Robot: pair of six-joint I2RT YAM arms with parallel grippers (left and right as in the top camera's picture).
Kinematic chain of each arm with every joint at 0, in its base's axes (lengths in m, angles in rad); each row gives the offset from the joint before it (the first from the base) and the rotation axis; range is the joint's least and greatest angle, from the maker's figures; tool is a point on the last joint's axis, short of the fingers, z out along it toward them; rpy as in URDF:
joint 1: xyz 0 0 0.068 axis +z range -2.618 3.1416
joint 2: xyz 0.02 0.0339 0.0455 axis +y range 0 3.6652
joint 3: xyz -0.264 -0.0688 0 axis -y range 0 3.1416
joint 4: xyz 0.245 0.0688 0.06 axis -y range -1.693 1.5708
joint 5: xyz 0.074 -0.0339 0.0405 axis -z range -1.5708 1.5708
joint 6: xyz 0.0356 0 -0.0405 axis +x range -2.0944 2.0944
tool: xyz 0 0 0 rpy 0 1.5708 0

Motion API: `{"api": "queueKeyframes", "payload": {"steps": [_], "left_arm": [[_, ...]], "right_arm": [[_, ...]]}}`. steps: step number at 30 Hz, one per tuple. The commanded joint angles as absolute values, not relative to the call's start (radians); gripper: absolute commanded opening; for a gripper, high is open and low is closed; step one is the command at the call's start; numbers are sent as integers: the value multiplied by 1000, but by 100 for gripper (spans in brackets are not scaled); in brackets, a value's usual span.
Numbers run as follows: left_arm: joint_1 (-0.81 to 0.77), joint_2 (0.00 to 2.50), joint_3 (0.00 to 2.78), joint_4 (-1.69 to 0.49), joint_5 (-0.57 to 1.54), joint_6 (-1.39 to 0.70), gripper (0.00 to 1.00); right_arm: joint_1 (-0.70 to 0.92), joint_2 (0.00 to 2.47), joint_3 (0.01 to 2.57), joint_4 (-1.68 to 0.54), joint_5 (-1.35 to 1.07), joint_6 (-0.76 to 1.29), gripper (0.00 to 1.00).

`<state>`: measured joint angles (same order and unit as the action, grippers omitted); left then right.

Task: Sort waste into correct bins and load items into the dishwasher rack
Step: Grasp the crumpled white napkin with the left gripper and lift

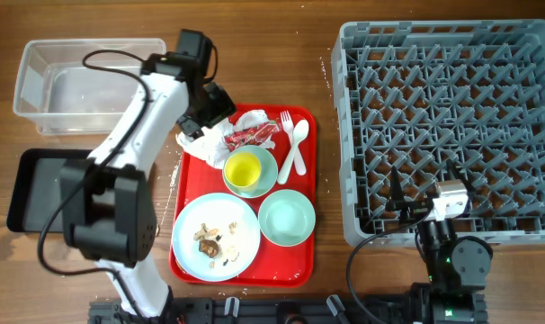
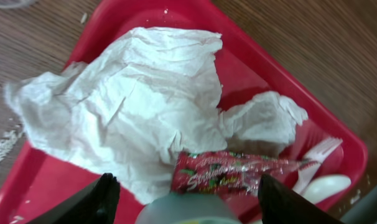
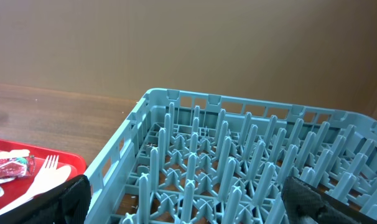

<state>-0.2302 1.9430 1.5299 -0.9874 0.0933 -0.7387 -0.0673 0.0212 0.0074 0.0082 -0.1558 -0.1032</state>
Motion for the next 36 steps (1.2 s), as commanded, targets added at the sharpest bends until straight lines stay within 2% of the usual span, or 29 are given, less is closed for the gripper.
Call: {"api": "queueKeyframes", "payload": {"steps": [1,3,5,11,12,13,16,27,32,36], "left_arm": [[-231,2021,1543,-960,28,-868,69],[-230,2048,1543,-943,29,-873,66],[-234,2084,1543,-923,33,-873,57],[-239,2143,1536,-925,46,-872,57],[-242,2149,1536,-924,48,-872,52],[-246,2149,1536,-923,47,-872,37],[-251,2147,1536,-927,48,-872,4],[-253,1927,1539,-1039,50,-871,4],[-253,1906,1539,-1102,46,-871,7],[-253,1906,1539,-1117,36,-871,6]], "right_arm": [[-72,14,5,11,-150,-113,100],[-72,14,5,11,-150,-113,100],[-72,14,5,11,-150,-113,100],[-72,14,5,11,-150,-113,100],[-72,14,5,11,-150,-113,100],[-72,14,5,11,-150,-113,100],[-72,14,5,11,-150,-113,100],[-72,14,5,11,-150,-113,100],[-72,14,5,11,-150,-113,100],[-72,14,5,11,-150,-113,100]]}}
